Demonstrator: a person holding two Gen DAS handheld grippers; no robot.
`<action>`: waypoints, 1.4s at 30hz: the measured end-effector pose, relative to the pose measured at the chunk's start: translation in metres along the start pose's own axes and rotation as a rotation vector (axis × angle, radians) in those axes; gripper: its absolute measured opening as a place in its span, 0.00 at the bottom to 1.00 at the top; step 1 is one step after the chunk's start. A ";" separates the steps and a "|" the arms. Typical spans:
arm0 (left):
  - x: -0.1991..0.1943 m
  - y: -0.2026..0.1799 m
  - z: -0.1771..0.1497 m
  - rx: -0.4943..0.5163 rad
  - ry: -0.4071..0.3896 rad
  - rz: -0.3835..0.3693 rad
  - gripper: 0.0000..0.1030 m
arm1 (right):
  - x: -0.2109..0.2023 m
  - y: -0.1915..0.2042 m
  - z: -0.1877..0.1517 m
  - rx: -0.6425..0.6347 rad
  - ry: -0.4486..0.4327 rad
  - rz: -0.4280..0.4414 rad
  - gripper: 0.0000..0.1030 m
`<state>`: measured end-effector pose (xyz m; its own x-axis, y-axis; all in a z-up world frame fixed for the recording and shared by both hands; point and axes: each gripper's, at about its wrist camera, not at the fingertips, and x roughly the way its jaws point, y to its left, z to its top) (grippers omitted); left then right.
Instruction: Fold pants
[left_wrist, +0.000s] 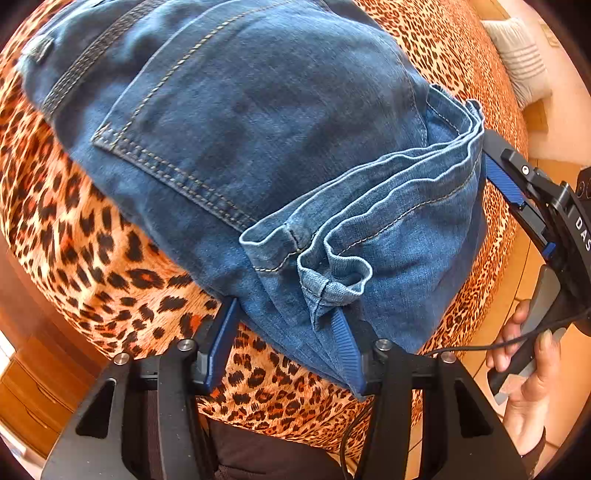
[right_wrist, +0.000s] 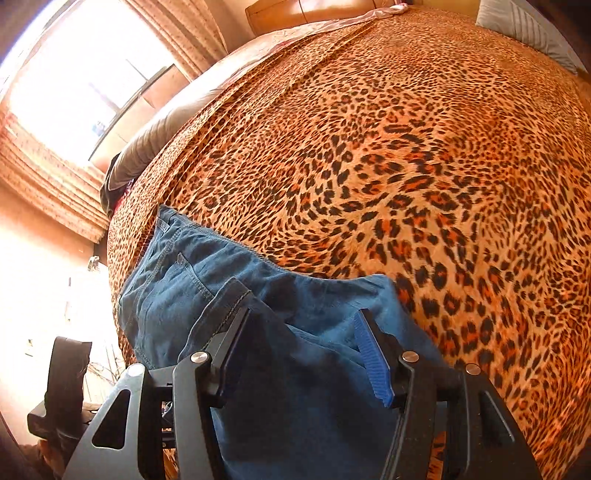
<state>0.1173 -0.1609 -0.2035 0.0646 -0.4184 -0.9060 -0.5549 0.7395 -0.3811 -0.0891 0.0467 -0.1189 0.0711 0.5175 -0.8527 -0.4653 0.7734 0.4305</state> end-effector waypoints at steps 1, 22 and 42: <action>0.000 0.003 -0.004 -0.013 -0.010 0.003 0.39 | 0.010 0.012 -0.001 -0.045 0.050 0.053 0.53; 0.003 0.026 -0.058 -0.161 -0.045 0.141 0.08 | 0.047 0.025 0.014 -0.366 0.217 -0.145 0.02; -0.001 0.018 -0.076 -0.191 0.003 0.038 0.23 | 0.004 -0.063 -0.027 -0.268 0.244 -0.215 0.05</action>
<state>0.0440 -0.1878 -0.1953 0.0387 -0.3936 -0.9185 -0.7040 0.6415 -0.3046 -0.0830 -0.0100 -0.1576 -0.0041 0.2277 -0.9737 -0.6783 0.7148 0.1700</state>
